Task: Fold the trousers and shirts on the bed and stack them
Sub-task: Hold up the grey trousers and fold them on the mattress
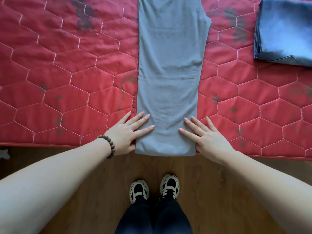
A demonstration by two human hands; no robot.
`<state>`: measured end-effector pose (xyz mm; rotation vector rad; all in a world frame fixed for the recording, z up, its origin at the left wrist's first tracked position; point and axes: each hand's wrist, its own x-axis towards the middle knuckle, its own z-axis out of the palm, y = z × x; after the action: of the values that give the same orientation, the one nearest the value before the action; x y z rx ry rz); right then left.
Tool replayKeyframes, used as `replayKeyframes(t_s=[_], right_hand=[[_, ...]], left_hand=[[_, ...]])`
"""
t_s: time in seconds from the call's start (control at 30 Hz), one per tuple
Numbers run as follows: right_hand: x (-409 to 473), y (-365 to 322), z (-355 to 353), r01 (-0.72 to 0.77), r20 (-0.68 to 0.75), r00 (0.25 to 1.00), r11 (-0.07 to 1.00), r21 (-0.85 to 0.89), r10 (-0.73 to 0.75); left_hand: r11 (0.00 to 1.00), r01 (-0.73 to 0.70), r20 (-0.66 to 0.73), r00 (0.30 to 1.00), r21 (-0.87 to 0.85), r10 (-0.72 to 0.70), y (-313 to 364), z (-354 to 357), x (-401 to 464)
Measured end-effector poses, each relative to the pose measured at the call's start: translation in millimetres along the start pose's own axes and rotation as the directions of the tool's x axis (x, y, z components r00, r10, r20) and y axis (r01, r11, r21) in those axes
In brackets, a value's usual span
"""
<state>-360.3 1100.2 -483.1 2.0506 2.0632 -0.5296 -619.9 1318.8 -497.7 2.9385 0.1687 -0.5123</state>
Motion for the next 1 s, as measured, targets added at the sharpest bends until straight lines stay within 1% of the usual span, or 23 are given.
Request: replayKeyframes(t_s=[0.07, 0.13, 0.2, 0.23, 0.27, 0.33, 0.37, 0.43, 0.5, 0.53, 0.57, 0.63, 0.67, 0.7, 0.73, 0.77, 0.8, 0.83, 0.87, 0.9, 0.93, 0.97, 1.0], right_hand=[[-2.7, -1.0, -5.4, 0.032, 0.052, 0.998, 0.999, 0.009, -0.032], [-8.0, -4.0, -11.1, 0.046, 0.114, 0.992, 0.998, 0.039, -0.05], [-13.4, -7.2, -20.5, -0.017, 0.192, 0.981, 0.987, 0.158, -0.013], [-14.5, -9.0, -29.5, -0.069, 0.232, 0.973, 0.962, 0.266, 0.005], [-14.1, -9.9, -41.4, -0.128, 0.265, 0.964, 0.913, 0.388, 0.023], [-9.3, -8.0, -71.6, -0.252, 0.28, 0.955, 0.757, 0.603, 0.095], [-5.4, -4.2, -88.5, -0.304, 0.275, 0.949, 0.673, 0.674, 0.153], [8.7, 9.4, -123.8, -0.37, 0.287, 0.928, 0.498, 0.784, 0.239], [32.3, 28.0, -157.1, -0.374, 0.302, 0.914, 0.271, 0.887, 0.272], [47.9, 39.0, -171.0, -0.362, 0.305, 0.899, 0.142, 0.921, 0.313], [65.9, 52.1, -181.3, -0.364, 0.323, 0.867, 0.041, 0.93, 0.38], [106.1, 78.6, -192.5, -0.429, 0.405, 0.766, -0.072, 0.901, 0.499], [124.7, 90.9, -192.0, -0.471, 0.461, 0.719, -0.124, 0.874, 0.521], [140.5, 102.7, -187.4, -0.509, 0.521, 0.68, -0.179, 0.842, 0.516], [152.8, 111.1, -182.2, -0.552, 0.575, 0.655, -0.211, 0.807, 0.49], [161.5, 118.6, -174.1, -0.595, 0.612, 0.645, -0.201, 0.778, 0.458], [167.9, 124.2, -167.5, -0.627, 0.626, 0.644, -0.165, 0.761, 0.439], [170.7, 127.5, -160.9, -0.633, 0.606, 0.656, -0.11, 0.766, 0.449], [172.4, 131.6, -154.6, -0.627, 0.55, 0.677, -0.009, 0.779, 0.49], [174.2, 137.9, -149.4, -0.617, 0.449, 0.707, 0.166, 0.769, 0.547], [175.3, 144.0, -145.8, -0.59, 0.33, 0.758, 0.377, 0.714, 0.562], [176.5, 148.9, -141.7, -0.531, 0.22, 0.821, 0.563, 0.634, 0.527], [177.0, 151.9, -139.1, -0.451, 0.131, 0.877, 0.7, 0.555, 0.461]], left_hand=[[1.0, 0.004, 0.05, 0.999, -0.004, -0.004, 1.5, 0.6, -1.6], [0.997, 0.026, 0.142, 0.99, -0.069, -0.016, 4.5, -4.9, -2.3], [0.959, 0.094, 0.219, 0.975, -0.266, -0.035, 7.9, -20.1, -1.6], [0.908, 0.145, 0.256, 0.966, -0.393, -0.043, 7.7, -30.0, -0.9], [0.838, 0.2, 0.29, 0.956, -0.508, -0.053, 6.5, -42.1, -0.4], [0.683, 0.317, 0.342, 0.934, -0.658, -0.104, -0.9, -67.8, 2.7], [0.581, 0.386, 0.373, 0.916, -0.717, -0.148, -6.9, -82.9, 5.4], [0.33, 0.473, 0.396, 0.876, -0.817, -0.276, -26.6, -113.1, 15.3], [0.099, 0.477, 0.405, 0.824, -0.873, -0.396, -49.0, -139.9, 35.6], [-0.013, 0.458, 0.42, 0.801, -0.889, -0.427, -60.2, -151.2, 50.0], [-0.139, 0.418, 0.433, 0.781, -0.898, -0.45, -70.8, -161.5, 66.0], [-0.379, 0.319, 0.48, 0.733, -0.869, -0.482, -88.8, -175.4, 99.2], [-0.445, 0.298, 0.507, 0.712, -0.844, -0.485, -96.3, -176.8, 114.5], [-0.465, 0.315, 0.536, 0.691, -0.827, -0.485, -102.1, -175.8, 128.4], [-0.45, 0.36, 0.564, 0.664, -0.817, -0.492, -107.5, -171.9, 139.3], [-0.395, 0.424, 0.579, 0.636, -0.815, -0.51, -111.0, -166.3, 147.9], [-0.303, 0.486, 0.567, 0.619, -0.82, -0.543, -114.4, -158.9, 154.5], [-0.16, 0.546, 0.522, 0.611, -0.822, -0.596, -116.5, -151.9, 157.0], [-0.001, 0.587, 0.446, 0.613, -0.81, -0.652, -117.8, -147.1, 158.1], [0.117, 0.605, 0.374, 0.62, -0.787, -0.69, -119.2, -143.2, 160.3], [0.205, 0.597, 0.304, 0.637, -0.775, -0.708, -120.9, -139.2, 162.5], [0.279, 0.564, 0.236, 0.673, -0.777, -0.701, -123.4, -137.0, 164.3], [0.349, 0.527, 0.172, 0.707, -0.775, -0.686, -125.8, -135.6, 166.3]])
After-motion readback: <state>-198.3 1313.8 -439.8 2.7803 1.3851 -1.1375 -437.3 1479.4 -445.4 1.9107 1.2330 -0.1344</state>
